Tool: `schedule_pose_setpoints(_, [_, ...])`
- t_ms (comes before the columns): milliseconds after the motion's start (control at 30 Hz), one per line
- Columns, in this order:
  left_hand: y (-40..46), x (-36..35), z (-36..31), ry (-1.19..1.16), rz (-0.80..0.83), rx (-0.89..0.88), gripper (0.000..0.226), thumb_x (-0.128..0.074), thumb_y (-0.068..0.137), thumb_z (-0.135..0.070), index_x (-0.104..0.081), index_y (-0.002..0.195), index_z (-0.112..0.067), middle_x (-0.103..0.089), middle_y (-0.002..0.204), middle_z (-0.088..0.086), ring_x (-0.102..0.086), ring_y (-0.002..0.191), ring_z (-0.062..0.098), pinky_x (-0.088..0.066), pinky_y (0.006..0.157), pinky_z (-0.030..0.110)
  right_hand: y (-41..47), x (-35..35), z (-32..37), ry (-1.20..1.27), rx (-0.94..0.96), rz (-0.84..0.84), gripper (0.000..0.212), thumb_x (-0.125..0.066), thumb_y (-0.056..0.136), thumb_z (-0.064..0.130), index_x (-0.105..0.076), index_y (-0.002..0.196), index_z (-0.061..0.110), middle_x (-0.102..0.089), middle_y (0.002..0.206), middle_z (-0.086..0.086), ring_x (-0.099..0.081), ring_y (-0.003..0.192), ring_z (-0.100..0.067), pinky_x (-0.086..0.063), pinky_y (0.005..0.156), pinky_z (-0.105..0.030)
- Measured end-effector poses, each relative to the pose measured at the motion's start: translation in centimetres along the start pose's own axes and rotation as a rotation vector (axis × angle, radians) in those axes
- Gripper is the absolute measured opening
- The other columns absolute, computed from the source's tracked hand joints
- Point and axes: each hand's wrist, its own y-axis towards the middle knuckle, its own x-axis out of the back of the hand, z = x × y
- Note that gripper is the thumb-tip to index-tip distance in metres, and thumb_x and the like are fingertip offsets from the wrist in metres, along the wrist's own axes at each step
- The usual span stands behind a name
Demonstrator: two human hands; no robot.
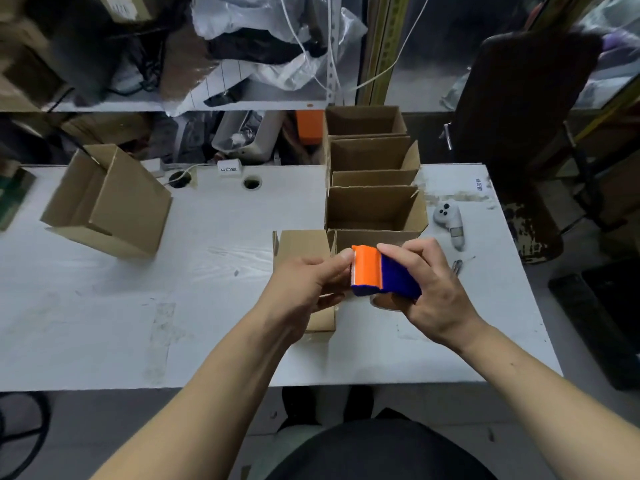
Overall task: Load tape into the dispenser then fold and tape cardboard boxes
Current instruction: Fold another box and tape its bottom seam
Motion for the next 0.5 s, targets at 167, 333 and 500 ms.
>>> schedule_pose_setpoints(167, [0.2, 0.1, 0.0, -0.125, -0.036, 0.036, 0.024, -0.069, 0.1, -0.03, -0.077, 0.103, -0.008, -0.08, 0.094, 0.007, -0.076, 0.092, 0.017, -0.059, 0.084, 0.034, 0.6, 0.0, -0.1, -0.105, 0.088, -0.06, 0.076, -0.081, 0.084, 0.024, -0.048, 0.152, 0.019, -0.047, 0.131, -0.013, -0.048, 0.117, -0.023, -0.054, 0.088, -0.029])
schedule_pose_setpoints(333, [0.9, 0.1, 0.9, 0.171, -0.269, -0.184, 0.02, -0.071, 0.099, -0.032, -0.08, 0.091, -0.015, -0.076, 0.076, -0.004, -0.068, 0.073, 0.006, -0.06, 0.076, 0.032, 1.1, -0.1, -0.3, -0.267, 0.189, -0.02, 0.08, -0.079, 0.084, 0.004, -0.047, 0.155, 0.014, -0.052, 0.129, -0.016, -0.05, 0.114, -0.028, -0.054, 0.089, -0.036])
schedule_pose_setpoints(500, [0.8, 0.4, 1.2, 0.326, -0.326, -0.257, 0.021, -0.07, 0.098, -0.032, -0.078, 0.081, -0.023, -0.076, 0.072, -0.012, -0.07, 0.071, 0.002, -0.06, 0.08, 0.034, 1.5, 0.3, -0.7, -0.342, 0.28, -0.018, 0.073, -0.074, 0.088, 0.009, -0.045, 0.156, 0.014, -0.05, 0.126, -0.017, -0.052, 0.109, -0.03, -0.054, 0.084, -0.04])
